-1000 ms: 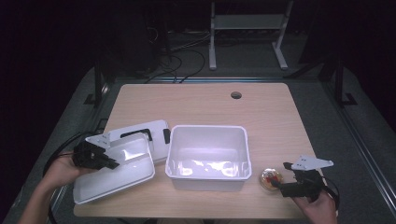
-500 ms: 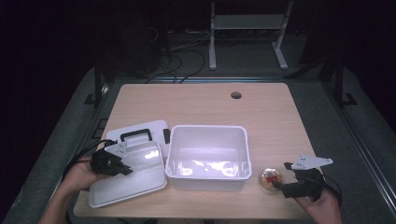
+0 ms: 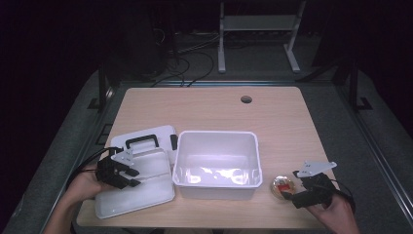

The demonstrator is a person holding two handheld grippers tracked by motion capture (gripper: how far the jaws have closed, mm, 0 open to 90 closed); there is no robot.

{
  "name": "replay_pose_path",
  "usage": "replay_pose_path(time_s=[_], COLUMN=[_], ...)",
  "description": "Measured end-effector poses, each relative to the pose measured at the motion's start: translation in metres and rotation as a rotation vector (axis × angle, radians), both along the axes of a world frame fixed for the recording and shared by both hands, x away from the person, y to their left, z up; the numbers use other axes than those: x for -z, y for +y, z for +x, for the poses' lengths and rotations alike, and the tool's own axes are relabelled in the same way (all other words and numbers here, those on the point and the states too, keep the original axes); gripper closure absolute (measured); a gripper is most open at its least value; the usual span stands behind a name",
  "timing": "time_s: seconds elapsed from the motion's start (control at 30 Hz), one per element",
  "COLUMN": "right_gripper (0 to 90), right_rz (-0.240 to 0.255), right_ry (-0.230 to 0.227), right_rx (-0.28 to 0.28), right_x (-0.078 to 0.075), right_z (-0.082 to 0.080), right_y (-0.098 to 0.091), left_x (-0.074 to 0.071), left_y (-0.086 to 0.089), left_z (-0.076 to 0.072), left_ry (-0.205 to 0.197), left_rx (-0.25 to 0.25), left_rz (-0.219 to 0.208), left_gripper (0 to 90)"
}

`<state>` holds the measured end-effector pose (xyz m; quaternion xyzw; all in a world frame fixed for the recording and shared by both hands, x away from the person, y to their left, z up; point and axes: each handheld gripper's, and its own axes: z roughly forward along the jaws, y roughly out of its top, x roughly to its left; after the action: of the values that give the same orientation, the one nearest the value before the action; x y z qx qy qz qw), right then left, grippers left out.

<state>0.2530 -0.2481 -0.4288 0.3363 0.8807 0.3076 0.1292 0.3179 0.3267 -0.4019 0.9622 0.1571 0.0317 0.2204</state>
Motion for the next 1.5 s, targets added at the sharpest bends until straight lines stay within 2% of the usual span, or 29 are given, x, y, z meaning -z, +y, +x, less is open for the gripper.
replay_pose_path(time_s=[0.03,0.1,0.13,0.17,0.3,0.4,0.47,0.6,0.73,0.8,0.9,1.0,1.27,1.37,1.5], right_gripper=[16.1,16.1,15.9,15.9,15.7,15.7,15.7,16.3,18.8,18.7,18.6,18.9,19.8,19.9,19.9], right_rz=[-0.023,-0.036,-0.061,-0.061,-0.118,-0.131,-0.157,-0.198,-0.213,-0.224,-0.231,-0.246,-0.245,-0.264,-0.247], right_ry=[0.008,0.015,0.029,0.029,0.085,0.101,0.117,0.134,0.146,0.153,0.157,0.161,0.168,0.171,0.173], right_rx=[-0.019,-0.024,-0.034,-0.034,-0.064,-0.068,-0.078,-0.097,-0.109,-0.116,-0.119,-0.123,-0.138,-0.154,-0.154], right_x=[-0.001,-0.001,-0.001,-0.001,0.005,0.007,0.009,0.012,0.014,0.014,0.015,0.016,0.017,0.014,0.010], right_z=[0.003,0.004,0.007,0.007,0.013,0.015,0.018,0.021,0.023,0.025,0.026,0.027,0.028,0.028,0.029], right_y=[0.002,0.004,0.007,0.007,0.014,0.016,0.019,0.023,0.025,0.027,0.028,0.031,0.030,0.027,0.022], left_x=[-0.005,-0.006,-0.008,-0.010,-0.016,-0.020,-0.023,-0.025,-0.023,-0.021,-0.020,-0.020,-0.018,-0.017,-0.017], left_y=[-0.002,-0.003,-0.004,-0.005,-0.011,-0.014,-0.015,-0.018,-0.020,-0.020,-0.018,-0.015,-0.015,-0.014,-0.012], left_z=[-0.001,-0.002,-0.003,-0.003,-0.005,-0.005,-0.003,-0.003,-0.003,-0.004,-0.004,-0.005,-0.006,-0.006,-0.006], left_ry=[-0.004,-0.015,-0.023,-0.026,-0.048,-0.057,-0.057,-0.072,-0.073,-0.069,-0.067,-0.069,-0.066,-0.064,-0.064], left_rx=[-0.002,-0.005,-0.011,-0.016,-0.025,-0.029,-0.036,-0.044,-0.054,-0.056,-0.065,-0.066,-0.068,-0.064,-0.070], left_rz=[-0.019,-0.030,-0.038,-0.049,-0.082,-0.092,-0.119,-0.133,-0.143,-0.135,-0.156,-0.158,-0.167,-0.168,-0.172], left_gripper=[51.0,48.8,42.1,42.1,32.8,30.2,29.2,28.4,27.0,26.6,26.1,26.1,26.0,25.6,25.4])
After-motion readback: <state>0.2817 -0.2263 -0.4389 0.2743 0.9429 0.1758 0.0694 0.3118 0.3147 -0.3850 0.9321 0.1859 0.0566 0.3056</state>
